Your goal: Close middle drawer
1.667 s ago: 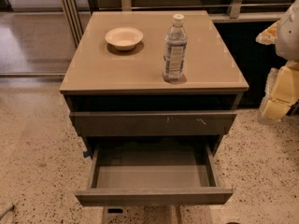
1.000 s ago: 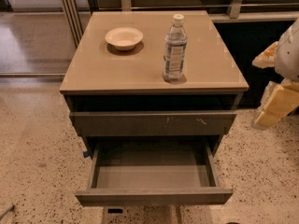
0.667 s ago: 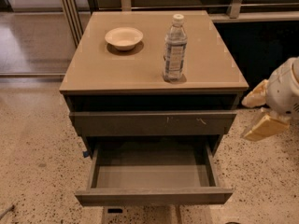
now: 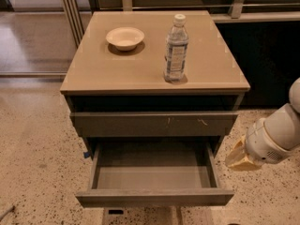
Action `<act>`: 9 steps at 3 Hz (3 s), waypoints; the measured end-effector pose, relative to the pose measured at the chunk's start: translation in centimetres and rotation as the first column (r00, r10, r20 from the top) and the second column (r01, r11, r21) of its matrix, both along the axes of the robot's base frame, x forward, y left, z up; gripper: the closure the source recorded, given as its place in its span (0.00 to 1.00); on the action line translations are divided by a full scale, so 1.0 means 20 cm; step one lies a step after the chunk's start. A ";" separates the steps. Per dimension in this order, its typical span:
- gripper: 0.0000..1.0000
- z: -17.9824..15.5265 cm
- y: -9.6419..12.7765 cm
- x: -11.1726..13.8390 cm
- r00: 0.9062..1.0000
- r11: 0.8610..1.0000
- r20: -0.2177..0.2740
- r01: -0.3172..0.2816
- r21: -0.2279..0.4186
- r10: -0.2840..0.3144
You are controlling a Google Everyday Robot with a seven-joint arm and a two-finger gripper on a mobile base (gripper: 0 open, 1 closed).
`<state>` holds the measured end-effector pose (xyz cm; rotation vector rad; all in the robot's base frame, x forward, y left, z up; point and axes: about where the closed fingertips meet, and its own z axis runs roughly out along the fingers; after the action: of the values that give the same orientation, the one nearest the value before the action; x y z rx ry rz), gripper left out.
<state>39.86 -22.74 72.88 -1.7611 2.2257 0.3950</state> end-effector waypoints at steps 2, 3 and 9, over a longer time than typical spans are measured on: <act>1.00 -0.11 -0.01 -0.01 1.000 0.999 -0.026 -0.014 0.037 0.015; 1.00 -0.42 0.03 -0.12 0.998 0.990 -0.057 -0.013 0.143 0.022; 1.00 -1.48 0.20 -0.30 0.999 0.927 -0.001 -0.043 0.372 0.047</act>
Offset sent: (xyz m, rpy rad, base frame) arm -0.0024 -0.0053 -0.0329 0.0641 0.0348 0.0214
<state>33.96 -18.75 43.30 -1.6074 1.9568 0.7809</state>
